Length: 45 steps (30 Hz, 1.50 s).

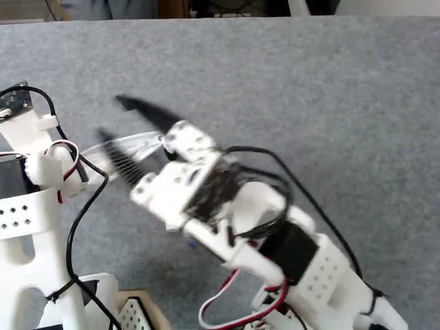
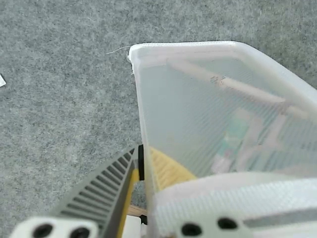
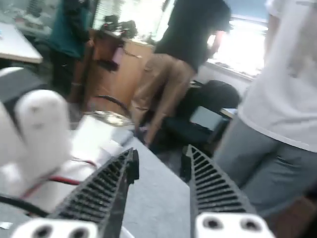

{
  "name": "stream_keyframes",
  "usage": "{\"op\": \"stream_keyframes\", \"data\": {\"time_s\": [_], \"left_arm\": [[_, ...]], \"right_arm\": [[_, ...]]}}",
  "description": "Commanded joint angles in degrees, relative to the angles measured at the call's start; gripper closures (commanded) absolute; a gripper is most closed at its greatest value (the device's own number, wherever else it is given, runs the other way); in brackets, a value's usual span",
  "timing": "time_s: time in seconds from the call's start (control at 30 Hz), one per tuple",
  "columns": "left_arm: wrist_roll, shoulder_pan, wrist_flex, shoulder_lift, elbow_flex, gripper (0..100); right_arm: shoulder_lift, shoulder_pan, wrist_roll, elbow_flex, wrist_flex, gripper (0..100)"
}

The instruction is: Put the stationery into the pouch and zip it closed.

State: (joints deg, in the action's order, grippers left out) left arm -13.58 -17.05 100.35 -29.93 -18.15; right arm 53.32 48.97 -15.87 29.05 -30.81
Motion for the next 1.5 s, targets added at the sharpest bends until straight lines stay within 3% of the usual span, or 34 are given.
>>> {"op": "stream_keyframes", "data": {"time_s": [0.0, 0.13, 0.23, 0.4, 0.57, 0.9, 1.47], "left_arm": [[-0.26, -1.63, 0.7, 3.25, -5.85, 97], [-0.26, -1.63, 0.7, 0.44, -6.2, 97], [-1.41, -2.15, 0.7, -0.18, -6.2, 97], [-1.93, -5.58, 0.7, -0.18, -6.2, 97], [-1.93, -5.58, 0.7, -0.18, -6.29, 97], [-0.79, -5.76, 0.7, -0.7, -8.57, 97], [-0.35, -5.76, 0.7, -0.7, -8.48, 97]], "right_arm": [[3.3, -10.73, 6.77, -0.48, -10.29, 85.4], [3.47, -24.26, 17.49, 2.95, -19.43, 85.4], [3.47, -27.78, 18.81, 7.96, -22.07, 85.4], [1.98, -27.78, 19.34, 17.19, -22.68, 85.4], [-9.19, -27.78, 23.3, 18.77, -20.66, 85.2], [-42.51, -21.27, 23.74, 2.59, -17.85, 85.3], [-73.8, -18.73, 23.82, -19.56, -15.03, 85.3]]}}
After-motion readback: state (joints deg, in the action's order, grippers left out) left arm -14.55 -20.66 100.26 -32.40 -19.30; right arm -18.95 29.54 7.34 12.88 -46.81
